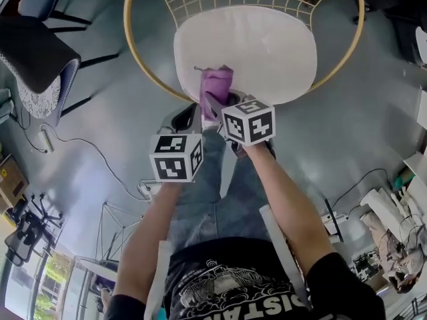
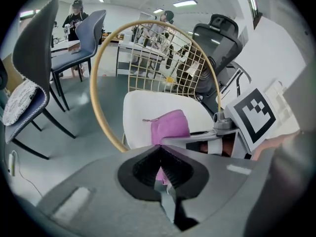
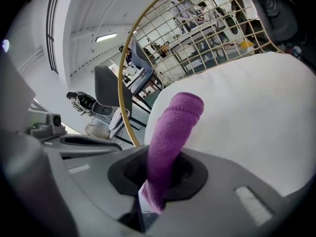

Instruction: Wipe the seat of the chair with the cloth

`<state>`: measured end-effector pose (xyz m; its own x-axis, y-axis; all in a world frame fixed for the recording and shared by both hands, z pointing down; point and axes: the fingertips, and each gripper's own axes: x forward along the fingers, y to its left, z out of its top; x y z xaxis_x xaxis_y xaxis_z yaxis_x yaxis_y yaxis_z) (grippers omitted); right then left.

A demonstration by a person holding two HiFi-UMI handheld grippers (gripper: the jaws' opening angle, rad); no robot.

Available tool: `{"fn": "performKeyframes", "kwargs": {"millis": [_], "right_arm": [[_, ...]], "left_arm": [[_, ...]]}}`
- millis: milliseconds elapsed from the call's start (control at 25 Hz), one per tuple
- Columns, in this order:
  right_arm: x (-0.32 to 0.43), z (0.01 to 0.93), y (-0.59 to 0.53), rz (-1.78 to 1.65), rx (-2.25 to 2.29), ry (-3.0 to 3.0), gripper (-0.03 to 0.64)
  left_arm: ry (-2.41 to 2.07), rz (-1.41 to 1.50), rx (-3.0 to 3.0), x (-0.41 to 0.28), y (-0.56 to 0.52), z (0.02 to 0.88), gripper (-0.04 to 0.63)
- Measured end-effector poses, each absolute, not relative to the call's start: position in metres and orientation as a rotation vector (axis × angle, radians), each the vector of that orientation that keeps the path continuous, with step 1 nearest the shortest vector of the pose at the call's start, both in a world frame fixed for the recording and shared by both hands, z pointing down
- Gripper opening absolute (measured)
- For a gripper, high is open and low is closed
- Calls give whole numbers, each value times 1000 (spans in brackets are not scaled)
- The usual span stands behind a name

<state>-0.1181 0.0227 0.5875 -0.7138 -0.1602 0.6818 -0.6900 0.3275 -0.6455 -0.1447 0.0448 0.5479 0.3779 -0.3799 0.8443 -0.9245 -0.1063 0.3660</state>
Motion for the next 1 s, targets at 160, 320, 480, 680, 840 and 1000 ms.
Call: {"fn": "performKeyframes", "kwargs": {"millis": [160,320,480,680,840,1000], "right_arm": [[-95,594,25,1375,750,-2084,61],[-72,600,26,1362,746,-2074,60],[-46,601,21,1348,768,-2076,60],[-11,601,17,1326,783,-2069,60],[21,609,11,1314,803,-2056,60],[45,609,5,1316,839,-2042,60]], "left_arm": [[-1154,718,1696,-117,38,549,-2],[-1144,731,1698,-96,38,549,-2],[-1145,739,1694,-76,37,548,-2],[-1135,752,1694,-48,37,549,-2],[-1126,758,1696,-24,35,552,-2],[-1119,765,1699,-10,33,553,-2]]}}
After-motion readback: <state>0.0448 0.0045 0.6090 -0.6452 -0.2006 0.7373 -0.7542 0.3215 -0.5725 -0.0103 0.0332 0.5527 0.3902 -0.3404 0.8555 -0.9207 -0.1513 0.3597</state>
